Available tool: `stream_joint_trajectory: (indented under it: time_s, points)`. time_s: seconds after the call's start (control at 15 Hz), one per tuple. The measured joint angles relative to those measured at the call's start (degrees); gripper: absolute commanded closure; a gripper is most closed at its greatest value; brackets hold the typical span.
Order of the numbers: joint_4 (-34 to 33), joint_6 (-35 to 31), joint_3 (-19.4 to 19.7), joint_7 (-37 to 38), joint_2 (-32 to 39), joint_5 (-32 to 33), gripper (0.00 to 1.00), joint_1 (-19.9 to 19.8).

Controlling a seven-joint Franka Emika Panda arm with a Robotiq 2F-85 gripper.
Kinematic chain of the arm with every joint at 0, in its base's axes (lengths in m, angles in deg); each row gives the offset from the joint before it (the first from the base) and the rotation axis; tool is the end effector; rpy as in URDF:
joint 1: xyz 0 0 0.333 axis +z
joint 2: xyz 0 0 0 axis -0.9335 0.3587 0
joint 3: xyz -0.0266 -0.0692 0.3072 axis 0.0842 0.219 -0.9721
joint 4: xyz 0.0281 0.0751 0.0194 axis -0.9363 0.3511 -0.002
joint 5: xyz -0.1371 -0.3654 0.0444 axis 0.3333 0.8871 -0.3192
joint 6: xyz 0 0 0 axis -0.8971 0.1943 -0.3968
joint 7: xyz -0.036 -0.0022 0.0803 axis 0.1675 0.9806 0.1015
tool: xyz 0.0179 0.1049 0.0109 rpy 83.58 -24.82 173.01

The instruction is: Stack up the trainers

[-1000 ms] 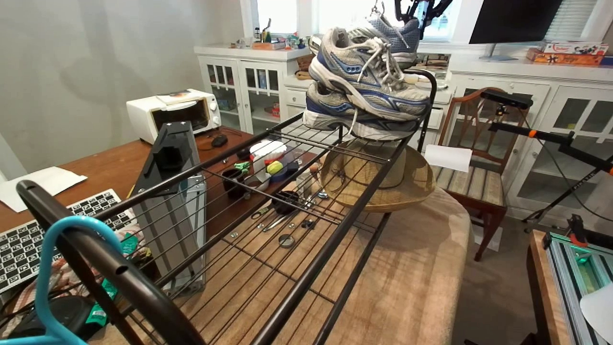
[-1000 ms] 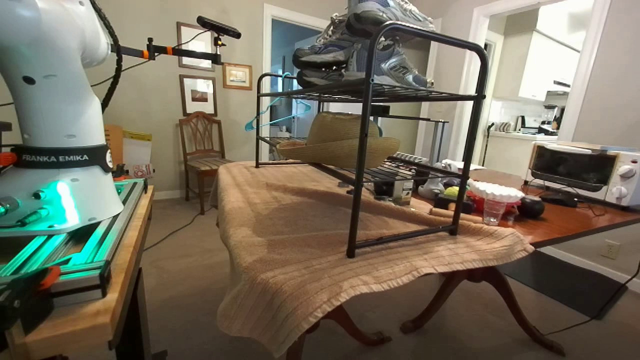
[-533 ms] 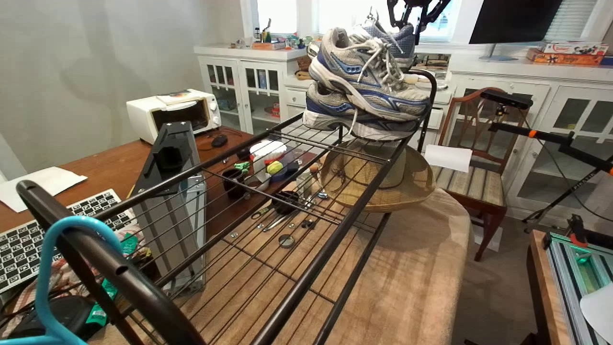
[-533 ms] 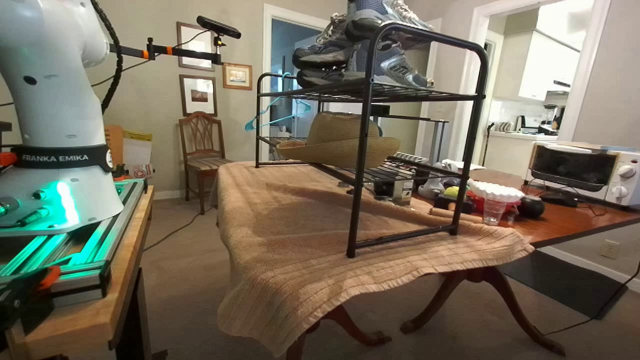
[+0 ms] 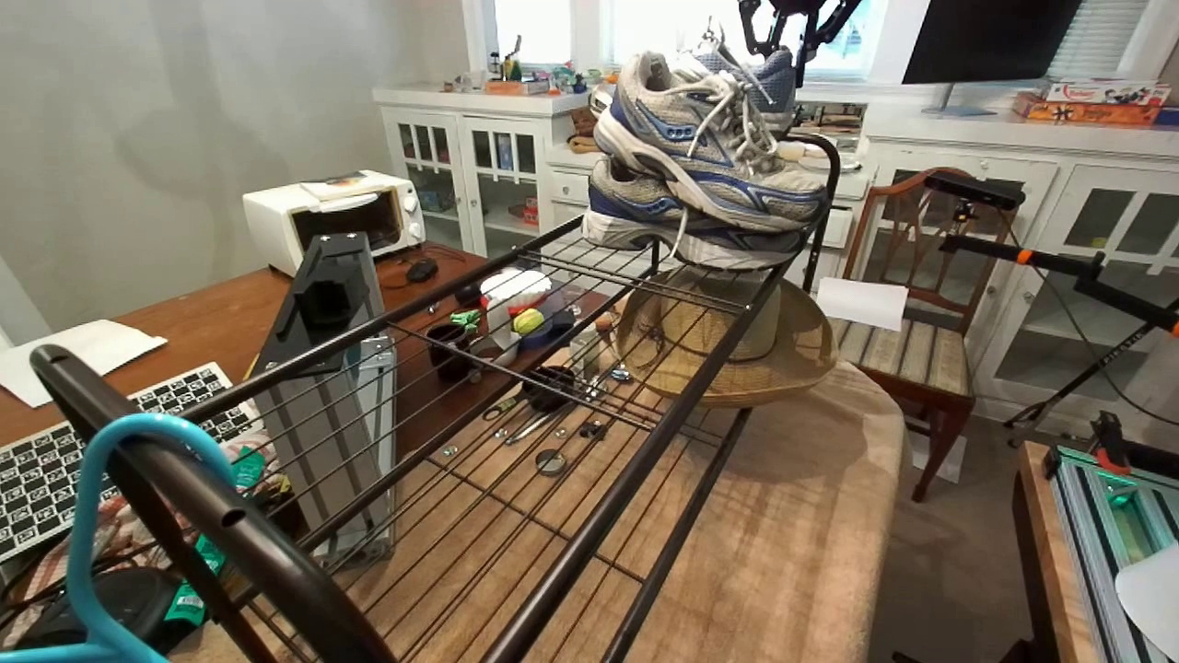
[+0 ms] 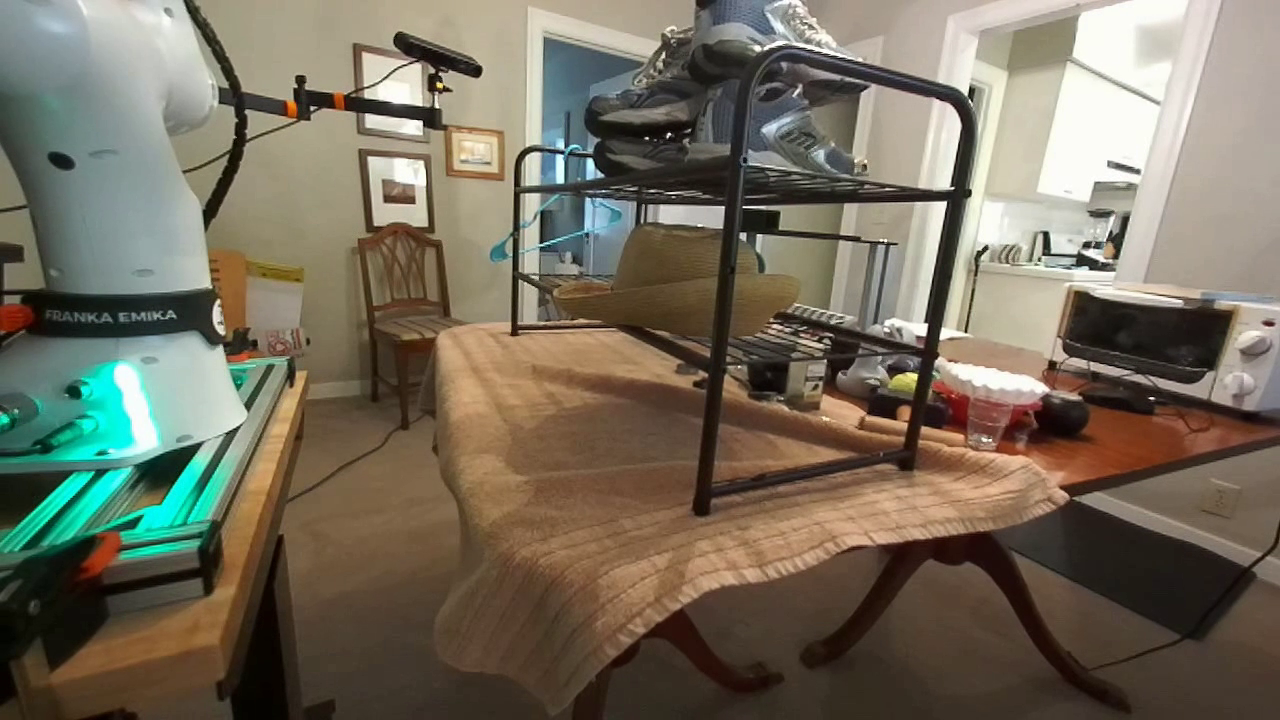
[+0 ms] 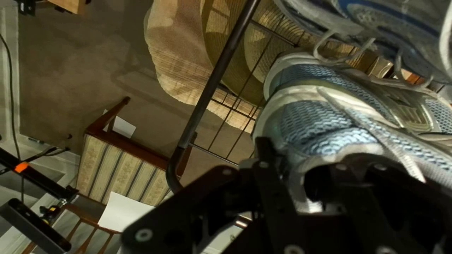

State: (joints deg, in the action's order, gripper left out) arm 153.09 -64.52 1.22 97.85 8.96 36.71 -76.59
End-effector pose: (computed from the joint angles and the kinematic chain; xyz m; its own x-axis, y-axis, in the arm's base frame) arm 0.5220 -0.0992 0.6289 0.4329 -0.8836 0.1784 -0.9012 -0.4197 0.1079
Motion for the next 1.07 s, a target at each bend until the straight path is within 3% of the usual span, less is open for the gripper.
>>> stream_joint_trajectory:
  time_s: [0.4, 0.6, 0.87, 1.07]
  points:
    - [-1.7, 0.7, 0.5, 0.0, 1.6, -0.1, 0.96, 0.2]
    - [-2.3, 0.8, 0.7, 0.0, 2.3, -0.1, 0.57, 0.2]
    - [-2.6, 0.8, 0.9, 0.0, 2.8, -0.1, 0.38, 0.2]
    - [-3.2, 0.8, 1.1, 0.0, 3.4, -0.1, 0.17, 0.3]
